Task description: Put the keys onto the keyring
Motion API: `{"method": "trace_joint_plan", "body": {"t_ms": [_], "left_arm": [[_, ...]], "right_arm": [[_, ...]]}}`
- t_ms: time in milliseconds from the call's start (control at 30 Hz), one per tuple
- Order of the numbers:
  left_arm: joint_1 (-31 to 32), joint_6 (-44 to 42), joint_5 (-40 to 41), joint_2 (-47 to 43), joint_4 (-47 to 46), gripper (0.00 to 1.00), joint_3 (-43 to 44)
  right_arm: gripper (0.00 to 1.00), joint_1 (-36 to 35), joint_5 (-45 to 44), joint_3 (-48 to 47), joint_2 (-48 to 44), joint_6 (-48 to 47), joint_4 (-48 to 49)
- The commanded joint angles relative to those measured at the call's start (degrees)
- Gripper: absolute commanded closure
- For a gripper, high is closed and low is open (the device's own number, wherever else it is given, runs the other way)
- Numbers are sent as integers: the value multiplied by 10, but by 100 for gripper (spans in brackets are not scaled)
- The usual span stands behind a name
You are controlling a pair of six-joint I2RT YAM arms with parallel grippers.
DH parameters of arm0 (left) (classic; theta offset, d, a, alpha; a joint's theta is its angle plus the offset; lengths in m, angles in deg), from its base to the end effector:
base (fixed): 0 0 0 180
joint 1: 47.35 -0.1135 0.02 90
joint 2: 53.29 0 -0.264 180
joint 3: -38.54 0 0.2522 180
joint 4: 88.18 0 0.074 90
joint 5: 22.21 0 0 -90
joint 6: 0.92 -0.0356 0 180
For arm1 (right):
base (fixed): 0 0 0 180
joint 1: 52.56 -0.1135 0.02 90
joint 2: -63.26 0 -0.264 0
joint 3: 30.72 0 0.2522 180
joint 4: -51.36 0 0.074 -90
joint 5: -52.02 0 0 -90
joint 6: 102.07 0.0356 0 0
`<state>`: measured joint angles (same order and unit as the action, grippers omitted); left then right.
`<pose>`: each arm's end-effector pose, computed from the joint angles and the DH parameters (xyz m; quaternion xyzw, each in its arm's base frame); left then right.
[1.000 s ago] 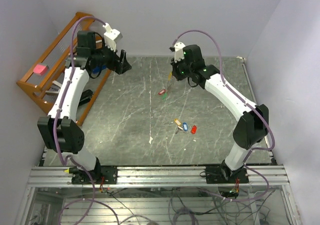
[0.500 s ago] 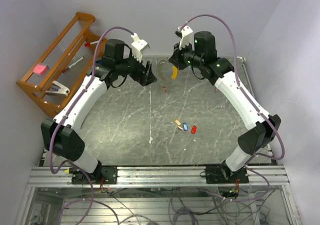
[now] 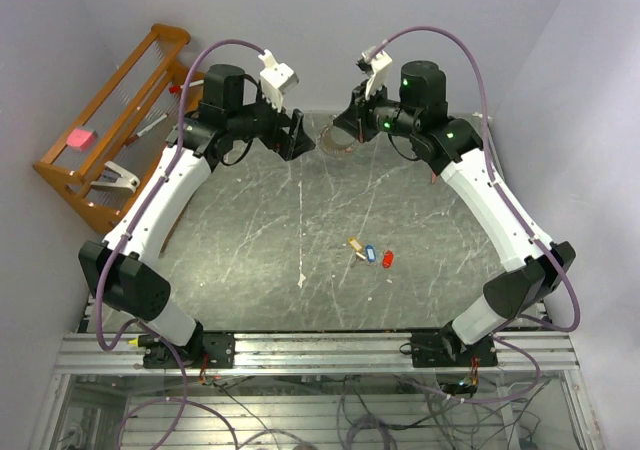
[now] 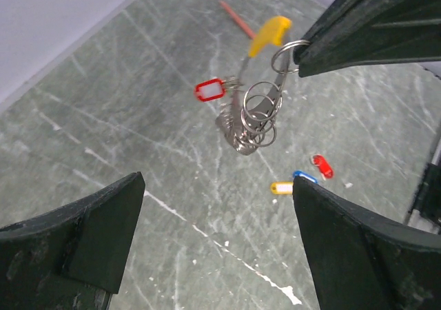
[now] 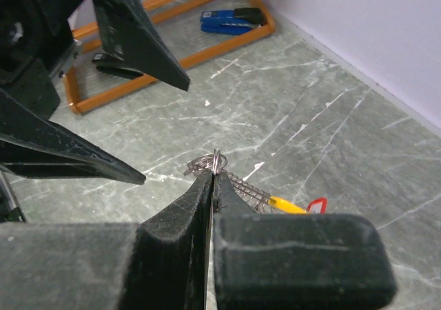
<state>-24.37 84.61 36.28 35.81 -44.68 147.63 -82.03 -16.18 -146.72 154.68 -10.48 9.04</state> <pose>0.3136 -0.1532 0.4221 0.3356 0.7466 -0.3090 0.4842 0.3050 0.1876 0.4497 -0.2993 0.7429 0.3022 0.5170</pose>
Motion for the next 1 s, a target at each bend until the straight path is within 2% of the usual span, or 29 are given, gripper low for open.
{"method": "trace_joint_plan", "body": {"t_ms": [0,667,967], "left_arm": [[4,4,-92,3,-22,0,18],[8,86,-192,14,-105,0,10],[11,75,-211,12,-114,1,-9]], "right_arm": [[100,-2,40,4,-26,18,29],[100,-26,48,18,-34,51,55],[100,-35,47,14,-32,65,79]]}}
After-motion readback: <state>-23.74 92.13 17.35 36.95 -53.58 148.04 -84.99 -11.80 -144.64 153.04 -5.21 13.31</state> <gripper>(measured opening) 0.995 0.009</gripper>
